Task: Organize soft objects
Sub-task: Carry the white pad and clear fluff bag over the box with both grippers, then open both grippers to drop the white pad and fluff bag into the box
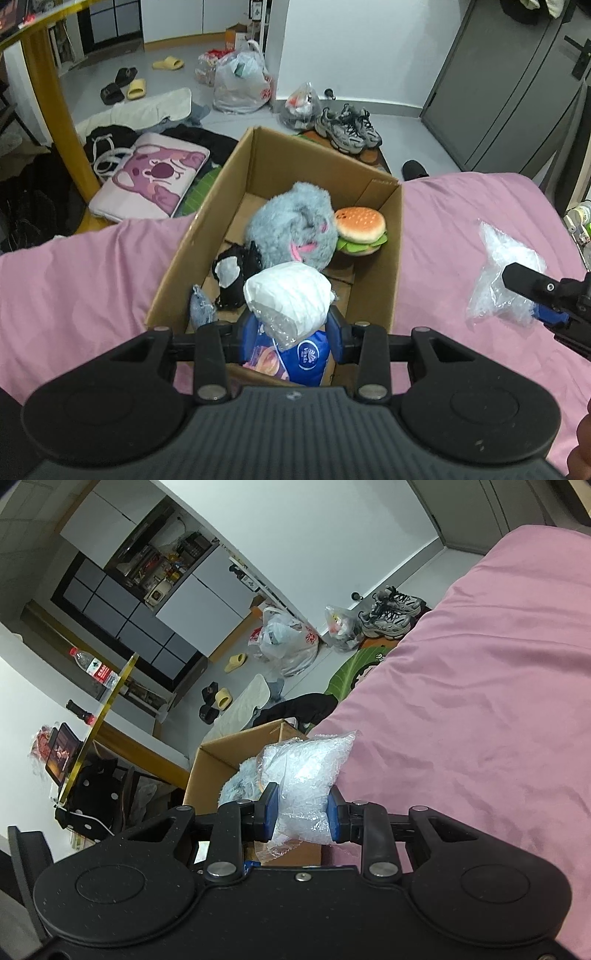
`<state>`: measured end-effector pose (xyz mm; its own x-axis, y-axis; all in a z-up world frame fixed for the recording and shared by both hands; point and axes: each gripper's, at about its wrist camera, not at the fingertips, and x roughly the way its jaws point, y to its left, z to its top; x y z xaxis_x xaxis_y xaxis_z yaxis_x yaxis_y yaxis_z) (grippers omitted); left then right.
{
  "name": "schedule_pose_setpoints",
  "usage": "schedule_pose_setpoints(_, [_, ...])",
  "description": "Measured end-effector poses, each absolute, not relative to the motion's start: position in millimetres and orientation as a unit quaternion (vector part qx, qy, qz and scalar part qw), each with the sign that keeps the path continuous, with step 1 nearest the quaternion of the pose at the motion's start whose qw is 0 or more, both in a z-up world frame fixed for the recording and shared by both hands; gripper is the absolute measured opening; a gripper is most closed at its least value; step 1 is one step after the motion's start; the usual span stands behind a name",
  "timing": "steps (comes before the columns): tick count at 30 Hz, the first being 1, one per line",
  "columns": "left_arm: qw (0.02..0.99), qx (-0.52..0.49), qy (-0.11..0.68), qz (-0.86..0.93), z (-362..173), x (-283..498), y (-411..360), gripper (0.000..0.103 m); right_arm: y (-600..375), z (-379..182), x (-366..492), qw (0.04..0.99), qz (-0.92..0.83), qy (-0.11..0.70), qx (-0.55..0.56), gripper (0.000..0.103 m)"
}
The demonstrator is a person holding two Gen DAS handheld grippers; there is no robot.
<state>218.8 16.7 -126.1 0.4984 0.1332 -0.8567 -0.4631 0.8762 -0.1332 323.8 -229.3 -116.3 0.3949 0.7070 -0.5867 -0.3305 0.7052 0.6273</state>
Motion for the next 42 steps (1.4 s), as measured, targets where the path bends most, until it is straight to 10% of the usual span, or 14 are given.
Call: schedule_pose_setpoints(42, [0.858,-0.229,0.436,0.143,-110.2,193.4,90.5,0.043,-96.1,-116.9,266.3,0.791,0.336,0.509,0.052,0.032])
